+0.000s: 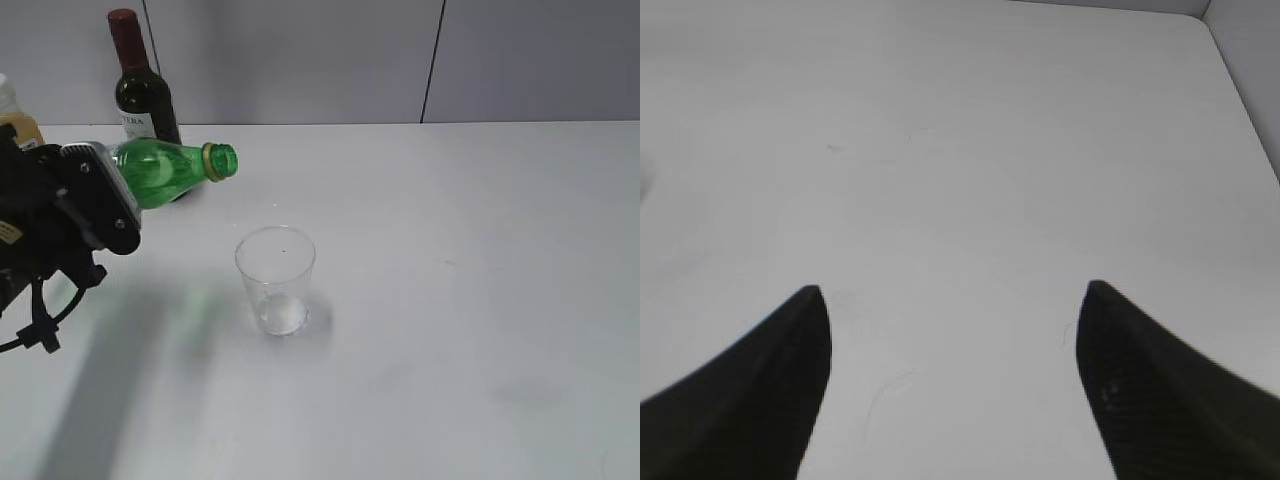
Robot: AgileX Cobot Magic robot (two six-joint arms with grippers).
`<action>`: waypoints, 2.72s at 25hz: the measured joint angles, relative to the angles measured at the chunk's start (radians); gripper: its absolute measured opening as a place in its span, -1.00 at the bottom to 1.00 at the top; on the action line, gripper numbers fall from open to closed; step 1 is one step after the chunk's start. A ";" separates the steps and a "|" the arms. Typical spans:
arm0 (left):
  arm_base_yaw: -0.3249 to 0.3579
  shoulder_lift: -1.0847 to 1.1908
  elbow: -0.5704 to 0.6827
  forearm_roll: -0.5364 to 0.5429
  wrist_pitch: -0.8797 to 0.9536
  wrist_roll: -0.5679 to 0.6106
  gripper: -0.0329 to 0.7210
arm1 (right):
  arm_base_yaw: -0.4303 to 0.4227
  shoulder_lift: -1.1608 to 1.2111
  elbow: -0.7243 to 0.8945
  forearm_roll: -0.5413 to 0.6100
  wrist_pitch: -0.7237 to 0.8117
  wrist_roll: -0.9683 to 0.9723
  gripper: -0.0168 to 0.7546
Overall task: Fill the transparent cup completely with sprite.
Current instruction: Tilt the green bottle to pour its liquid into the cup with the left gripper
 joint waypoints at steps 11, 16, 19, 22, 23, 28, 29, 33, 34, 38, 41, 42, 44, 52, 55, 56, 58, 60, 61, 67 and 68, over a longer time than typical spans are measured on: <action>0.000 0.005 -0.028 -0.022 -0.012 0.114 0.25 | 0.000 0.000 0.000 0.000 0.000 0.000 0.56; 0.000 0.021 -0.038 -0.024 -0.024 0.195 0.25 | 0.000 0.000 0.000 0.000 0.000 0.000 0.56; -0.001 0.038 -0.042 -0.024 -0.030 0.237 0.25 | 0.000 0.000 0.000 0.000 0.000 0.000 0.56; -0.009 0.042 -0.044 -0.023 -0.032 0.249 0.25 | 0.000 0.000 0.000 0.000 0.000 0.000 0.56; -0.011 0.042 -0.046 -0.022 -0.036 0.250 0.25 | 0.000 0.000 0.000 0.000 0.000 0.000 0.56; -0.013 0.042 -0.052 -0.018 -0.039 0.291 0.25 | 0.000 0.000 0.000 0.000 0.000 0.000 0.56; -0.013 0.042 -0.052 -0.018 -0.039 0.298 0.25 | 0.000 0.000 0.000 0.000 0.000 0.000 0.56; -0.013 0.042 -0.052 -0.018 -0.044 0.314 0.25 | 0.000 0.000 0.000 0.000 0.000 0.000 0.56; -0.013 0.042 -0.052 -0.018 -0.045 0.320 0.25 | 0.000 0.000 0.000 0.000 0.000 0.000 0.56; -0.013 0.045 -0.052 -0.018 -0.047 0.348 0.25 | 0.000 0.000 0.000 0.000 0.000 0.000 0.56; -0.013 0.059 -0.052 -0.019 -0.059 0.350 0.25 | 0.000 0.000 0.000 0.000 0.000 0.000 0.56; -0.013 0.060 -0.052 -0.019 -0.061 0.350 0.25 | 0.000 0.000 0.000 0.000 0.000 0.000 0.56; -0.013 0.062 -0.052 -0.021 -0.069 0.351 0.25 | 0.000 0.000 0.000 0.000 0.000 0.000 0.56; -0.013 0.062 -0.052 -0.023 -0.082 0.361 0.25 | 0.000 0.000 0.000 0.000 0.000 0.000 0.56; -0.013 0.062 -0.052 -0.024 -0.082 0.377 0.25 | 0.000 0.000 0.000 0.000 0.000 0.000 0.56; -0.013 0.062 -0.052 -0.024 -0.083 0.381 0.25 | 0.000 0.000 0.000 0.000 0.000 0.000 0.56; -0.013 0.062 -0.052 -0.024 -0.084 0.388 0.25 | 0.000 0.000 0.000 0.000 0.000 0.000 0.56; -0.013 0.062 -0.052 -0.024 -0.089 0.403 0.25 | 0.000 0.000 0.000 0.000 0.000 0.000 0.56; -0.013 0.062 -0.052 -0.024 -0.089 0.411 0.25 | 0.000 0.000 0.000 0.000 0.000 0.000 0.56; -0.013 0.062 -0.052 -0.025 -0.093 0.435 0.24 | 0.000 0.000 0.000 0.000 0.000 0.000 0.56; -0.013 0.062 -0.052 -0.025 -0.096 0.436 0.24 | 0.000 0.000 0.000 0.000 0.000 0.000 0.56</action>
